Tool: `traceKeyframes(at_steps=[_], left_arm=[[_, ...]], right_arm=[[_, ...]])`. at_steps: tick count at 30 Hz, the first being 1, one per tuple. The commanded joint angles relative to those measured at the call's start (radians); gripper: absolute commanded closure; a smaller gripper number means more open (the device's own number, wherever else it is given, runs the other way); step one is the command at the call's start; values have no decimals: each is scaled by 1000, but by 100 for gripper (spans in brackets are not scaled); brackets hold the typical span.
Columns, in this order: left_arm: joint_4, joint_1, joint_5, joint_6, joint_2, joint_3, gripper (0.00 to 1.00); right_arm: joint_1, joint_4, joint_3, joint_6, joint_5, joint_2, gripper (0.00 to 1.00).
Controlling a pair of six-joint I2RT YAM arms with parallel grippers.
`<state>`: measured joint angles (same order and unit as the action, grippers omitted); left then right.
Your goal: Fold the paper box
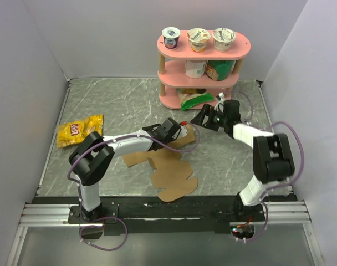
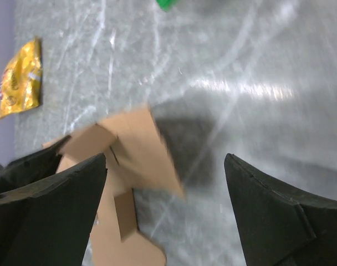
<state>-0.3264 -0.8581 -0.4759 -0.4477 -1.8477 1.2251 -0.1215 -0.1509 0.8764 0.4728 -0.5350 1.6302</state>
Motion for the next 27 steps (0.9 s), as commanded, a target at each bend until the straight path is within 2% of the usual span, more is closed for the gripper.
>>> traceKeyframes(at_steps=[1,9,14,17,18,21,23,27], left_arm=[[0,-2,94,43,35,22,99],[9,2,134,63,50,22,99],[-3,2,160,67,53,25,99],[-14,4,161,73,47,34,99],[-14,4,167,73,50,37,99],[-37,4,178,73,47,47,99],[-54,5,191,81,42,54,99],[-92,4,201,89,16,82,99]], right_arm=[[-4,56,147,-78,-154,126,9],[-26,56,93,-106,-261,166,9],[-32,-42,46,-79,-405,172,15],[-50,20,32,-128,-347,143,22],[-64,28,27,-141,-330,131,33],[-85,10,-2,-160,-304,90,53],[-110,13,-17,-178,-257,56,59],[-194,31,-66,-229,-142,-85,59]])
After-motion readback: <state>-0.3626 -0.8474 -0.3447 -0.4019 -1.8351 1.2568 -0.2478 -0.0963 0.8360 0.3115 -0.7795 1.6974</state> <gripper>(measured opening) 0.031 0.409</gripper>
